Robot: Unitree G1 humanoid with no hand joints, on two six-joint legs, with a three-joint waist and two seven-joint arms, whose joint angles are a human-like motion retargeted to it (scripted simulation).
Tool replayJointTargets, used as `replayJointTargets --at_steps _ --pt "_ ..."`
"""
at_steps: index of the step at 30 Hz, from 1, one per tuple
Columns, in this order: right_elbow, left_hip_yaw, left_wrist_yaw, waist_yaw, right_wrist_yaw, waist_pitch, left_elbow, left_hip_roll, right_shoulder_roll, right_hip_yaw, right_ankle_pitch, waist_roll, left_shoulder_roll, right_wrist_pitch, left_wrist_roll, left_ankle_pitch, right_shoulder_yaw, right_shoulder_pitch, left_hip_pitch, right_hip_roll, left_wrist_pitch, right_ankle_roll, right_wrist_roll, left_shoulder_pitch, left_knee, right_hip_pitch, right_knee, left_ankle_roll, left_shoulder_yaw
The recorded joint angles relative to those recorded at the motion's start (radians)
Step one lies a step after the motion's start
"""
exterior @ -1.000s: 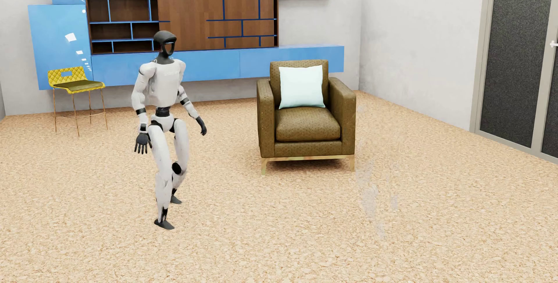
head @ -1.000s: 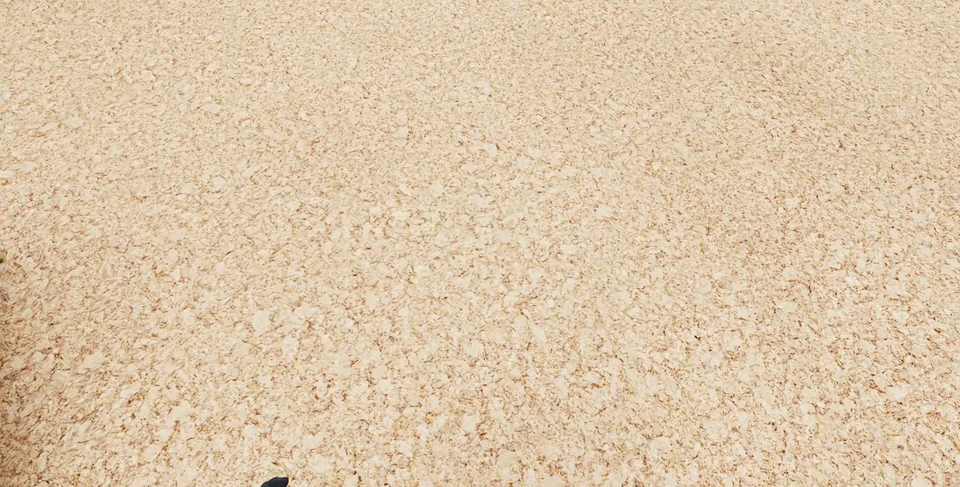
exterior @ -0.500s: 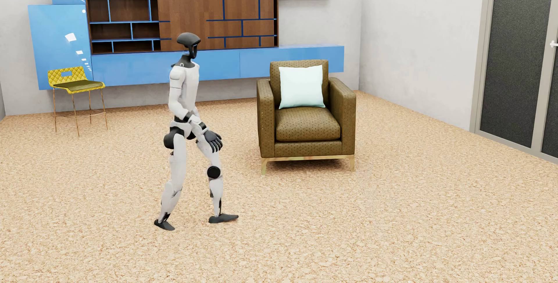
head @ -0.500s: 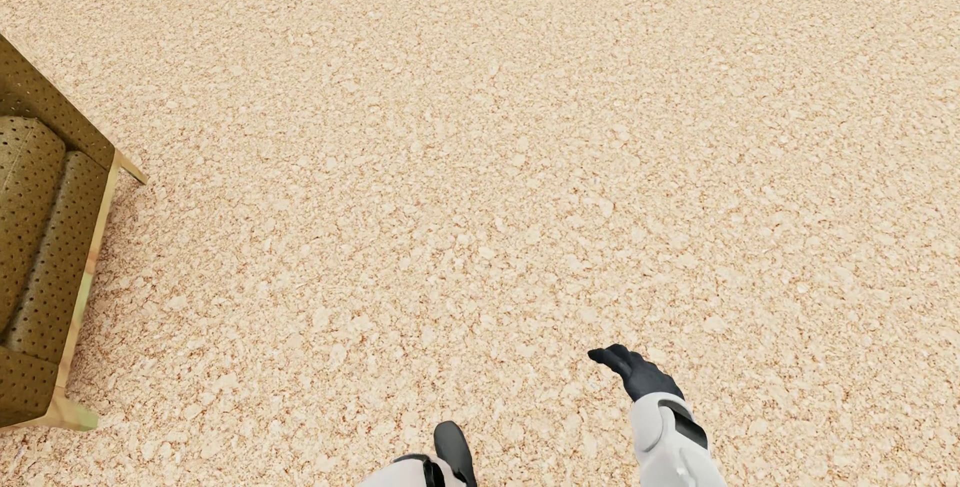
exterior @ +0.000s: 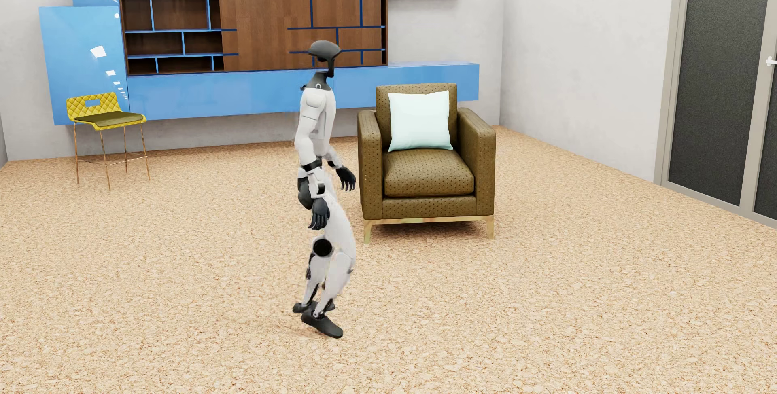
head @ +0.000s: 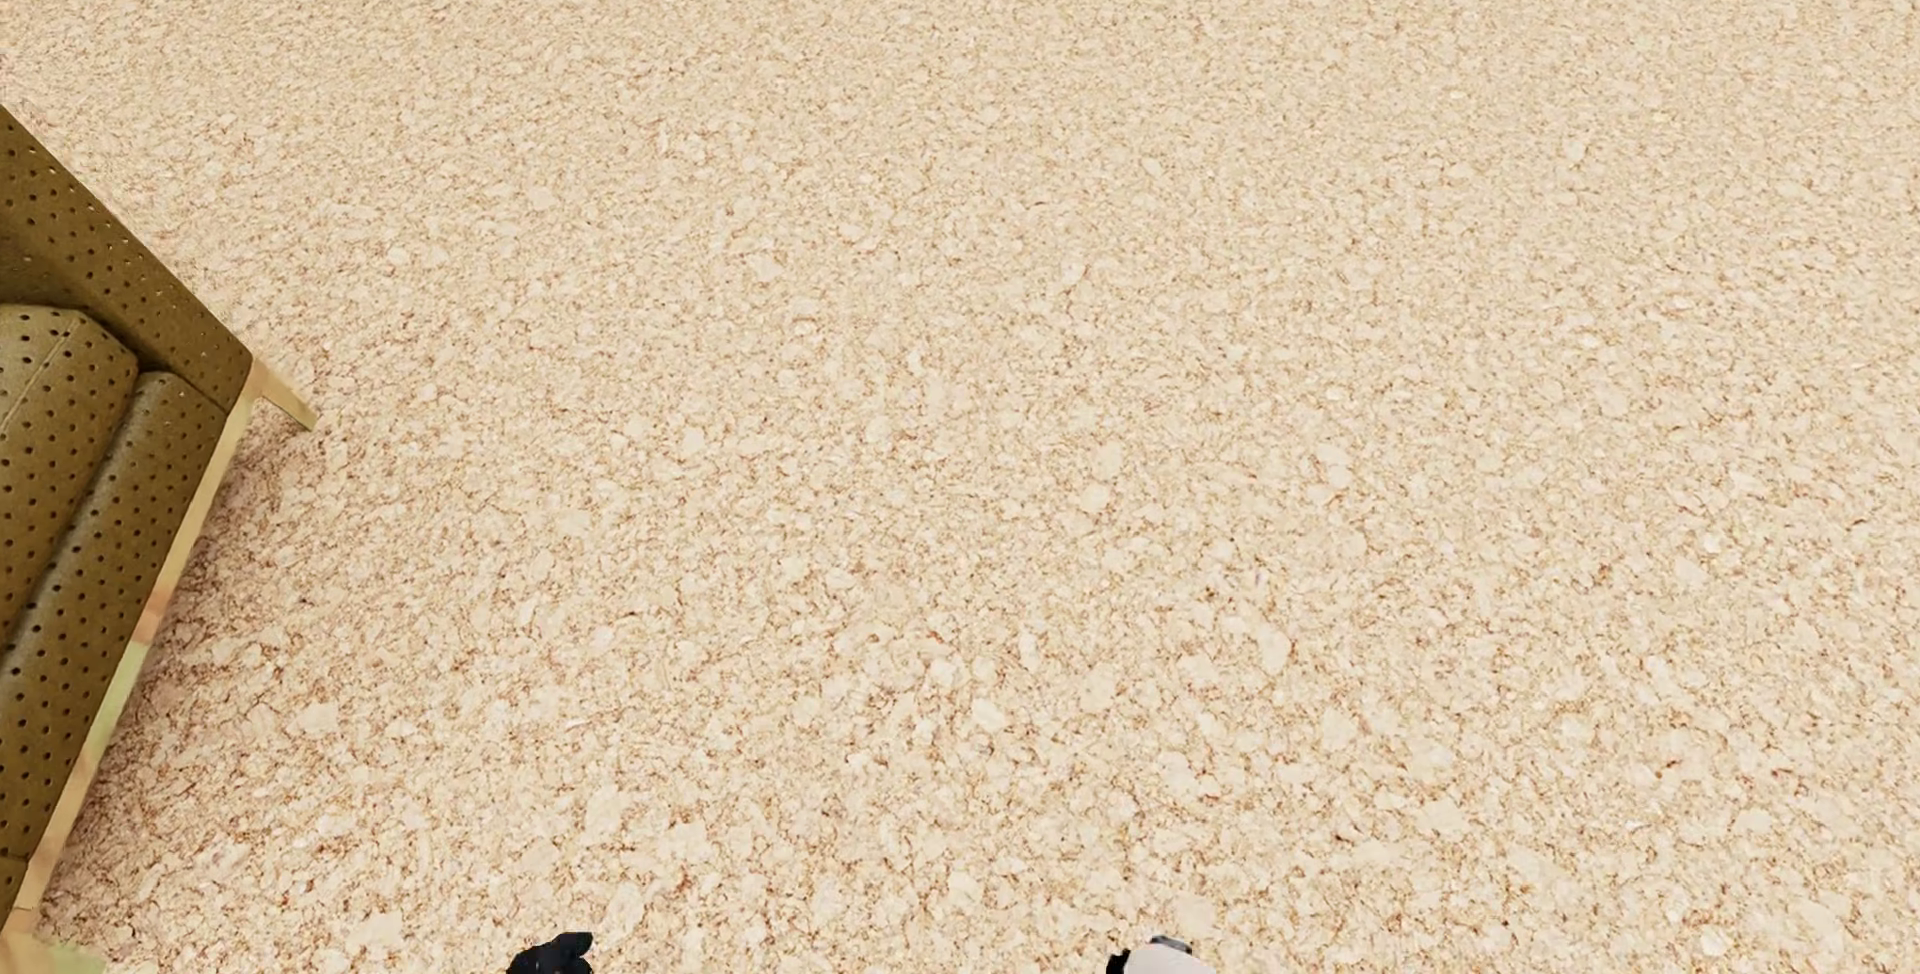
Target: Go to the armchair
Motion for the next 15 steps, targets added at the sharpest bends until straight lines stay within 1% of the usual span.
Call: replayJointTargets --at_steps 1,2,3,4,5,6,7,8,9,10,11,12,13,14,15 --pt "-0.013 -0.021 0.003 -0.01 0.004 -0.002 -0.023 0.002 -0.005 0.016 0.008 -0.002 0.005 0.004 -0.014 -0.024 -0.013 0.028 0.026 0.013 -0.014 -0.009 -0.003 -0.006 -0.001 -0.007 -0.182 -0.017 -0.006" --pt "-0.027 -0.043 0.003 -0.018 0.008 -0.006 -0.042 0.01 -0.006 0.053 0.009 -0.003 0.014 0.009 -0.023 -0.045 -0.026 0.052 0.057 0.042 -0.023 -0.004 -0.01 -0.009 -0.009 0.006 -0.387 -0.034 -0.016" --pt "-0.043 -0.064 -0.001 -0.024 0.013 -0.009 -0.057 0.022 -0.002 0.093 0.02 -0.003 0.026 0.013 -0.026 -0.064 -0.037 0.074 0.09 0.068 -0.025 -0.015 -0.022 -0.008 -0.015 0.029 -0.565 -0.052 -0.028" --pt "-0.06 -0.088 -0.007 -0.028 0.017 -0.01 -0.069 0.043 0.007 0.13 0.052 0.0 0.041 0.015 -0.026 -0.078 -0.044 0.092 0.117 0.095 -0.023 -0.027 -0.038 -0.004 -0.004 0.049 -0.654 -0.072 -0.038" --pt "-0.074 -0.109 -0.01 -0.028 0.016 -0.007 -0.081 0.072 0.019 0.138 0.112 0.005 0.054 0.017 -0.027 -0.091 -0.046 0.101 0.13 0.119 -0.018 -0.04 -0.057 0.005 0.051 0.064 -0.629 -0.088 -0.04" --pt "-0.079 -0.13 -0.001 -0.024 0.008 0.001 -0.089 0.106 0.033 0.114 0.085 0.014 0.057 0.02 -0.036 -0.075 -0.043 0.095 0.111 0.133 -0.008 -0.063 -0.077 0.02 0.161 0.068 -0.551 -0.092 -0.027" --pt "-0.072 -0.154 0.026 -0.016 -0.002 0.01 -0.09 0.136 0.045 0.095 0.026 0.025 0.044 0.024 -0.053 0.015 -0.038 0.072 0.061 0.148 0.002 -0.076 -0.099 0.042 0.323 0.077 -0.482 -0.083 -0.001" --pt "-0.064 -0.186 0.062 -0.006 0.0 0.017 -0.078 0.159 0.05 0.076 -0.026 0.036 0.022 0.03 -0.066 0.149 -0.022 0.038 -0.013 0.163 0.018 -0.081 -0.113 0.061 0.497 0.099 -0.441 -0.063 0.022" --pt "-0.06 -0.204 0.081 0.005 0.012 0.022 -0.056 0.184 0.045 0.053 -0.063 0.046 0.008 0.023 -0.066 0.278 -0.003 0.002 -0.101 0.176 0.034 -0.086 -0.127 0.078 0.661 0.14 -0.441 -0.003 0.022" --pt "-0.066 -0.189 0.068 0.016 0.02 0.024 -0.024 0.233 0.044 0.027 -0.092 0.054 0.005 0.011 -0.049 0.32 0.014 -0.037 -0.181 0.189 0.054 -0.093 -0.139 0.085 0.781 0.188 -0.457 0.024 -0.004" --pt "-0.09 -0.166 0.024 0.03 0.016 0.024 0.014 0.265 0.038 0.007 -0.116 0.062 0.005 -0.004 -0.028 0.305 0.024 -0.07 -0.252 0.203 0.072 -0.099 -0.146 0.088 0.858 0.236 -0.481 0.051 -0.036" --pt "-0.115 -0.134 -0.042 0.044 -0.001 0.024 0.035 0.271 0.032 -0.008 -0.138 0.067 0.01 -0.018 -0.016 0.285 0.029 -0.11 -0.311 0.214 0.079 -0.103 -0.149 0.103 0.882 0.28 -0.502 0.047 -0.047" --pt "-0.146 -0.096 -0.09 0.057 -0.021 0.022 0.046 0.26 0.026 -0.02 -0.161 0.069 0.006 -0.03 -0.013 0.272 0.034 -0.147 -0.362 0.223 0.089 -0.107 -0.151 0.118 0.863 0.319 -0.517 0.027 -0.041" --pt "-0.181 -0.067 -0.111 0.068 -0.037 0.019 0.05 0.227 0.021 -0.036 -0.191 0.069 0.0 -0.043 -0.015 0.242 0.04 -0.183 -0.408 0.231 0.099 -0.11 -0.154 0.135 0.809 0.352 -0.52 -0.022 -0.025" --pt "-0.22 -0.029 -0.107 0.076 -0.05 0.016 0.05 0.196 0.013 -0.054 -0.224 0.068 -0.009 -0.057 -0.018 0.22 0.045 -0.217 -0.443 0.238 0.105 -0.111 -0.156 0.151 0.721 0.385 -0.524 -0.081 -0.005"
